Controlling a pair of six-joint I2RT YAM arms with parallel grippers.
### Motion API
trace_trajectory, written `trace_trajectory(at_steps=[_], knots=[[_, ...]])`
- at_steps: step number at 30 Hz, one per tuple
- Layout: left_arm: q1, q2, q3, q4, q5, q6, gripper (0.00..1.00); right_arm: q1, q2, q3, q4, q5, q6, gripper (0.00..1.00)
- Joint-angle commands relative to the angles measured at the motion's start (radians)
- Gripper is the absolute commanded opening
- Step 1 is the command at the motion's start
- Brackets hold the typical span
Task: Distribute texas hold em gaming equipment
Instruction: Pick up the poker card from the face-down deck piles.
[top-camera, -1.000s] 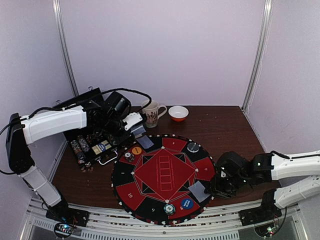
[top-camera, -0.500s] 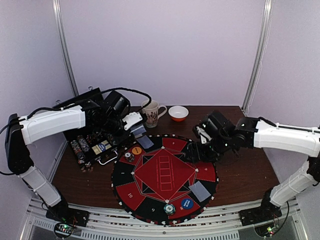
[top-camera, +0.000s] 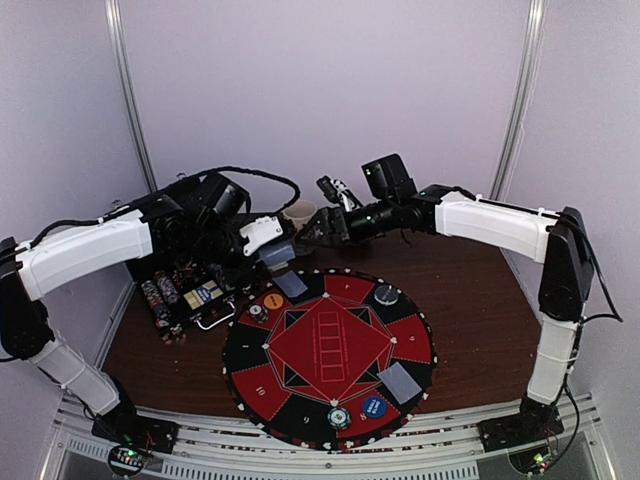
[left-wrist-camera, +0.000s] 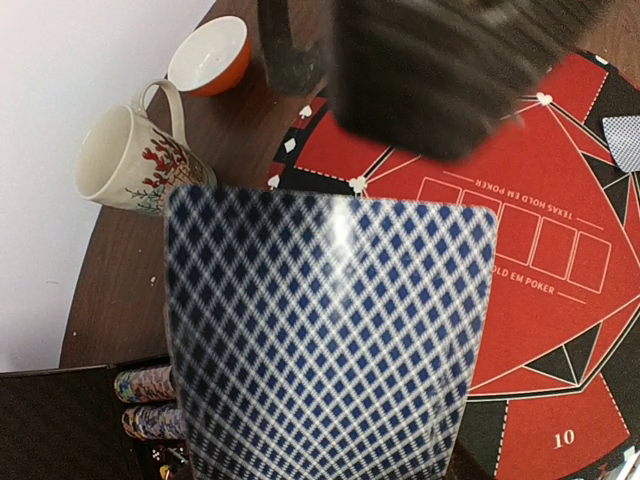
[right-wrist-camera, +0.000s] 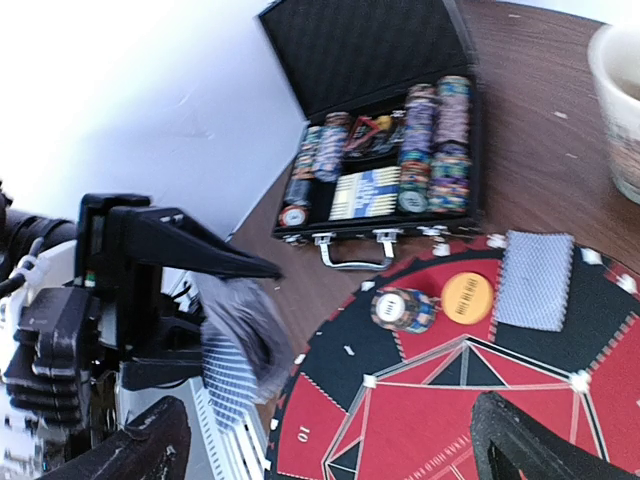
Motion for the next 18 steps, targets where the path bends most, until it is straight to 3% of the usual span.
trace_trajectory(at_steps=[1,5,9,18], knots=[[-0.003,-0.003,0.015,0.041,0.026,0.022,0.50,0.018,0.043,0.078,0.060,-0.119,-0.042,0.98],[-0.002,0.005,0.029,0.041,0.026,0.024,0.50,0.027,0.101,0.120,0.028,-0.113,-0.056,0.94],[-0.003,0.019,0.041,0.041,0.030,0.026,0.50,0.042,0.140,0.171,-0.021,-0.082,-0.089,0.80],[-0.002,0.026,0.029,0.041,0.020,0.030,0.50,0.038,0.136,0.193,-0.084,-0.047,-0.121,0.18]])
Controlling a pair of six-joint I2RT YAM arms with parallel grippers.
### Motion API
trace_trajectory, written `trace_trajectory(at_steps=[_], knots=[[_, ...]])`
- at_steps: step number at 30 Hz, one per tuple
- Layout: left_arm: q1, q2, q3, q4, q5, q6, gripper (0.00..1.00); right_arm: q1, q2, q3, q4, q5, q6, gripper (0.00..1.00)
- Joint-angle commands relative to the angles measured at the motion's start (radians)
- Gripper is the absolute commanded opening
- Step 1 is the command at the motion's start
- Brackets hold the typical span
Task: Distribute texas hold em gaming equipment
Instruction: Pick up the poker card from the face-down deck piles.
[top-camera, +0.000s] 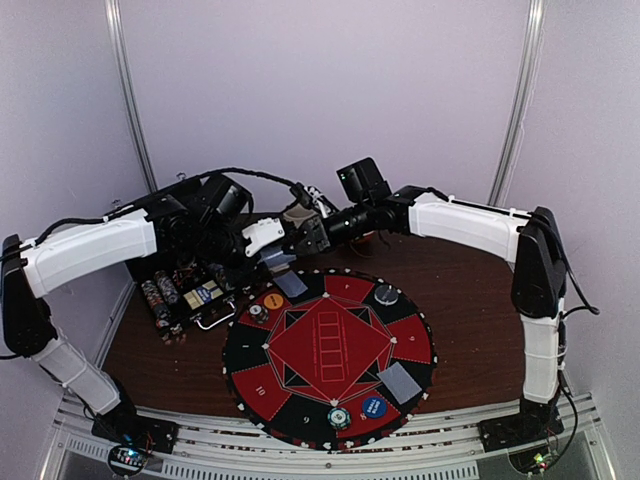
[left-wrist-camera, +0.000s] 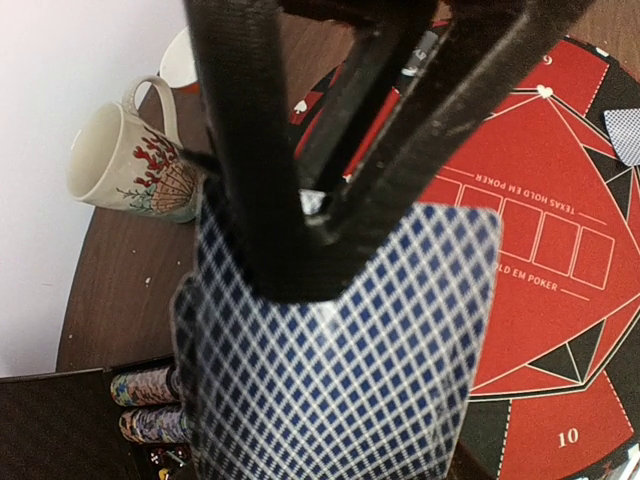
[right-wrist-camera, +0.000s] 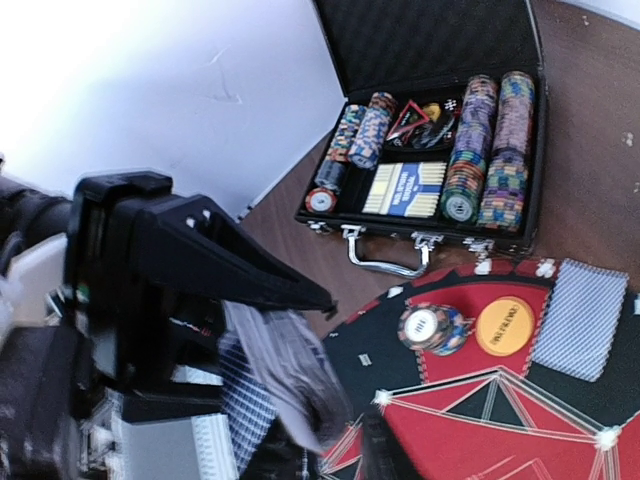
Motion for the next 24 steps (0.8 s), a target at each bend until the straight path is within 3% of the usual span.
trace_trajectory(at_steps=[1,4,17,20,24], knots=[[-0.004,0.006,0.019,0.040,-0.001,0.013,0.50,-0.002,-0.024,0.021,-0.052,0.030,-0.032,0.13],[-0.004,0.020,0.017,0.040,-0.021,0.011,0.50,-0.003,-0.038,0.013,-0.062,0.035,-0.033,0.03],[0.039,0.076,0.021,0.020,-0.080,-0.057,0.49,-0.037,-0.107,-0.012,-0.140,0.144,-0.003,0.00],[0.081,0.083,0.015,0.013,-0.093,-0.112,0.47,-0.082,-0.184,-0.132,0.071,0.158,0.180,0.00],[0.122,0.085,-0.006,0.034,-0.120,-0.177,0.47,-0.123,-0.279,-0.474,0.597,0.241,0.592,0.00]])
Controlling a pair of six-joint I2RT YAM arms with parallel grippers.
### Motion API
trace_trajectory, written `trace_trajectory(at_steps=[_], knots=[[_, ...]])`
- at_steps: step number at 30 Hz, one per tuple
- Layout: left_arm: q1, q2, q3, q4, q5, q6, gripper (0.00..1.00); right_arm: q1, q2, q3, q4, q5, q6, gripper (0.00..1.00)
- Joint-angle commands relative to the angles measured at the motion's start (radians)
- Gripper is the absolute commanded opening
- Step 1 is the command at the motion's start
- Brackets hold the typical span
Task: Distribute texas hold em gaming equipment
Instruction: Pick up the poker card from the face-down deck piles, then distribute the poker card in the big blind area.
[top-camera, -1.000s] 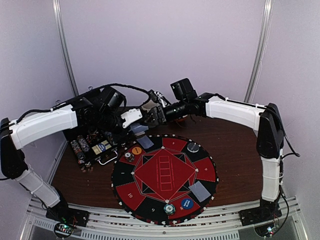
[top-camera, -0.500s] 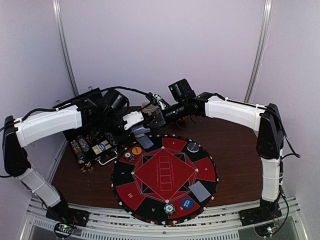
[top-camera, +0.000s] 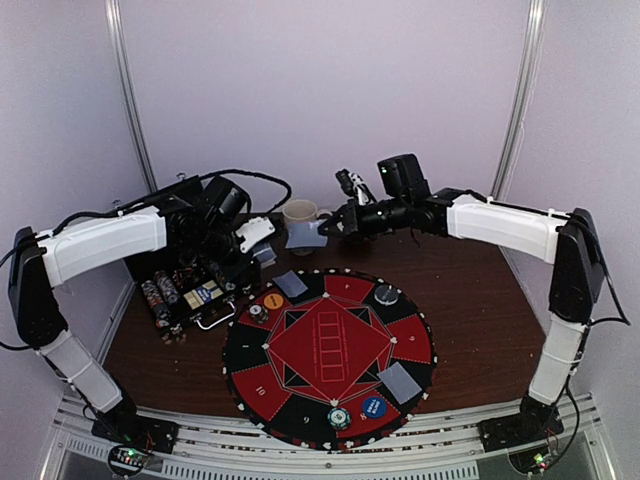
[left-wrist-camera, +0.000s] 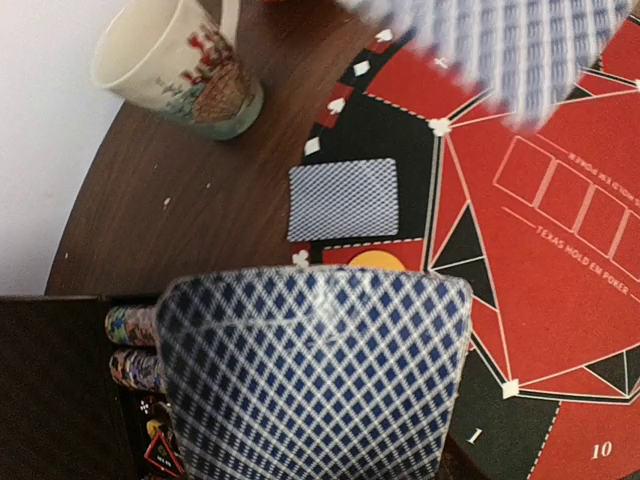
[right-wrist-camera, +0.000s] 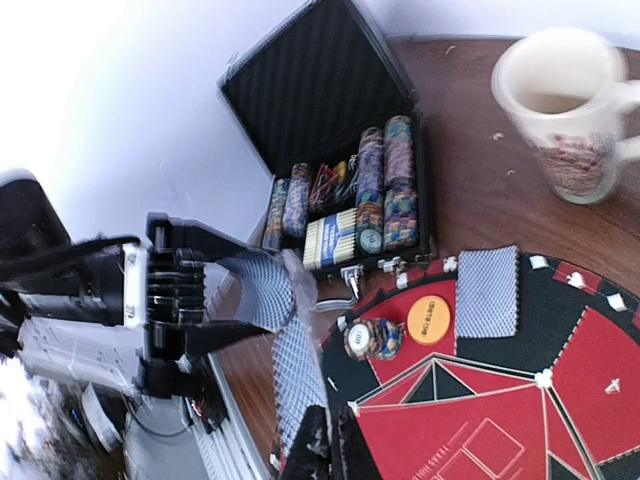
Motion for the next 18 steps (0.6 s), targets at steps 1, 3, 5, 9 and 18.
trace_trajectory(at_steps=[1,3,5,9,18], knots=[[0.040,0.011,-0.009,0.041,-0.047,-0.094,0.47,-0.037,-0.075,-0.284,0.559,0.138,0.463,0.00],[0.050,0.011,-0.011,0.046,-0.069,-0.115,0.47,-0.022,-0.034,-0.331,0.638,0.215,0.556,0.00],[0.054,0.011,-0.012,0.048,-0.091,-0.129,0.47,0.004,0.014,-0.351,0.687,0.316,0.615,0.00],[0.057,0.000,-0.017,0.044,-0.109,-0.143,0.47,0.064,0.132,-0.313,0.733,0.475,0.680,0.00],[0.058,-0.023,-0.028,0.036,-0.112,-0.135,0.48,0.118,0.360,-0.195,0.707,0.651,0.822,0.00]])
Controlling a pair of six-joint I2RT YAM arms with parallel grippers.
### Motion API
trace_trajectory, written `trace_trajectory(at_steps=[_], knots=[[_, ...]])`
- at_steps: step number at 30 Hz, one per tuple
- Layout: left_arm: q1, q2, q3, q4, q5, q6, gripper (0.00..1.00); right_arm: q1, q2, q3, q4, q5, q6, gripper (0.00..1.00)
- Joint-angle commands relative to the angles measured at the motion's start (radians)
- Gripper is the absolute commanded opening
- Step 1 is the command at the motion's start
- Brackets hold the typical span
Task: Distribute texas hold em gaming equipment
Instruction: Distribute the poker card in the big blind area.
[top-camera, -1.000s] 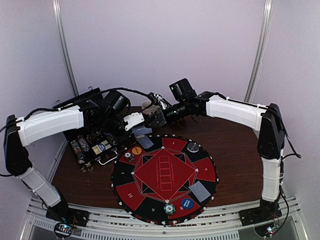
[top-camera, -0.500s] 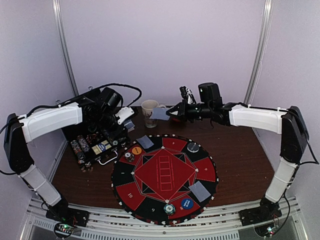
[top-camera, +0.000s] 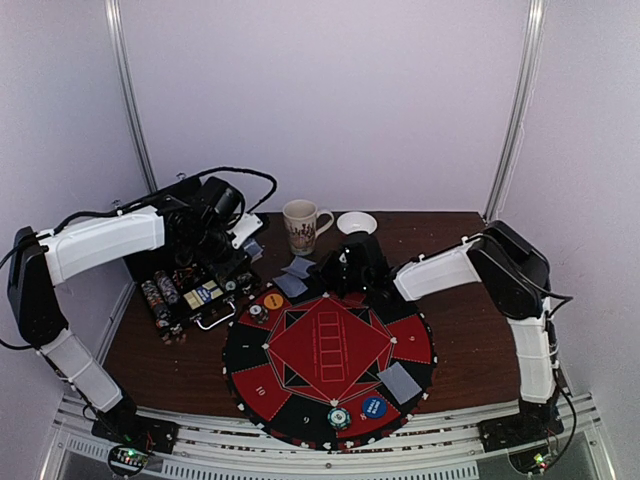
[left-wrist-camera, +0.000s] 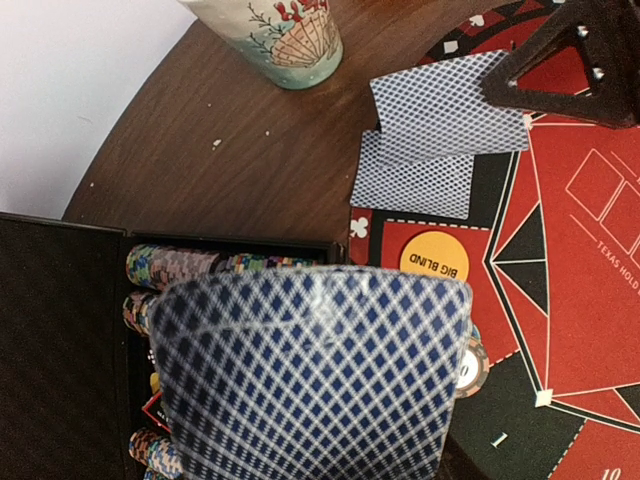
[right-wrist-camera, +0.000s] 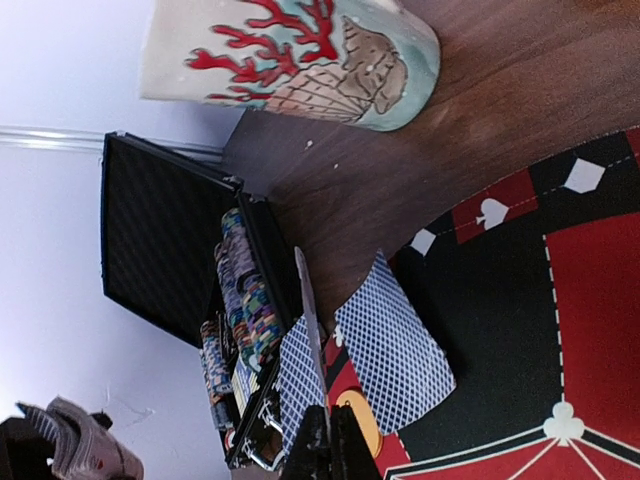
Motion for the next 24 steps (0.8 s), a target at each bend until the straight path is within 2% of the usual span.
trace_trajectory(at_steps=[1,13,24], knots=[[0.007,-0.026,-0.011,0.033,-0.012,-0.005,0.48,-0.002,0.095,0.103,0.016,0.108,0.090,0.00],[0.007,-0.028,-0.017,0.033,-0.008,0.007,0.48,0.038,0.210,0.264,-0.106,0.152,0.094,0.00],[0.008,-0.035,-0.020,0.033,0.008,0.012,0.48,0.061,0.195,0.234,-0.124,0.187,0.153,0.00]])
